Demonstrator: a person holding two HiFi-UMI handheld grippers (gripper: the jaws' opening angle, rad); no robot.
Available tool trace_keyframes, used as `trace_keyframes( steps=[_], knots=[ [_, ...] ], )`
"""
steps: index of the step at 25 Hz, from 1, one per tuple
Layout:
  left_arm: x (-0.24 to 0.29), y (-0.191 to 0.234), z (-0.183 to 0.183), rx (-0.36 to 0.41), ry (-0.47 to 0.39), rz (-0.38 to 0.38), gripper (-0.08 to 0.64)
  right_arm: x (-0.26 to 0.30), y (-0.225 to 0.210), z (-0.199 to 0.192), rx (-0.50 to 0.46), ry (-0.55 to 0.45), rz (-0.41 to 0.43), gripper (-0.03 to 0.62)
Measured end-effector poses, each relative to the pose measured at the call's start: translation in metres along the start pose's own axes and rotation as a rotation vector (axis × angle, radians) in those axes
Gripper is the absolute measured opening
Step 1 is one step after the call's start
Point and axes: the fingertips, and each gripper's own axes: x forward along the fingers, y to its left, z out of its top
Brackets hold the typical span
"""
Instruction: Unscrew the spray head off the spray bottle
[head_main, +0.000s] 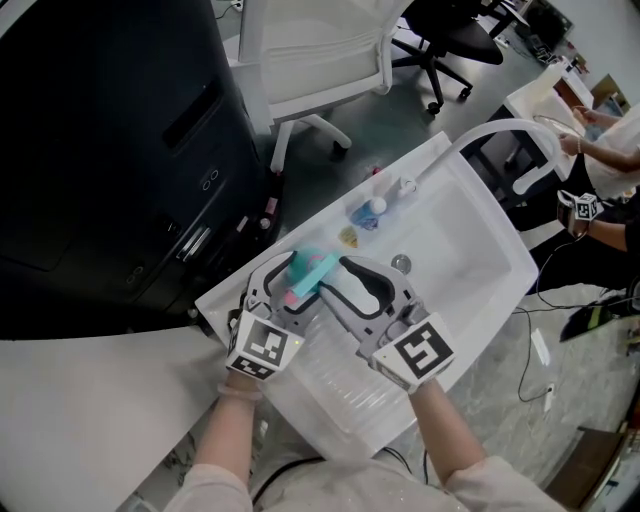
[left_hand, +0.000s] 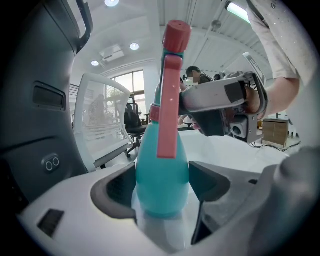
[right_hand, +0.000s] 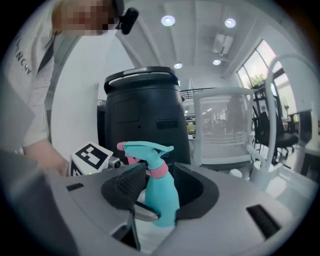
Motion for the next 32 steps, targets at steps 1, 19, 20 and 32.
trace_keyframes(
  steps=[1,19,20,32],
  knots=[
    [0.0,0.0,0.0,0.0,-0.002,0.0,0.336,0.005,0.004,0.0,-0.062,0.021,0.013,0.185],
    [0.002,0.002,-0.003,-0.009,0.008,0.009,0.336,0.024,0.006,0.014,-0.18,-0.088,-0.022,0.135],
    [0.002,0.002,-0.004,-0.008,0.01,0.01,0.336,0.024,0.007,0.016,-0.175,-0.099,-0.02,0.135],
    [0.003,0.003,-0.005,0.0,0.014,0.017,0.336,0.018,0.0,0.042,-0.054,-0.151,0.004,0.132]
  ],
)
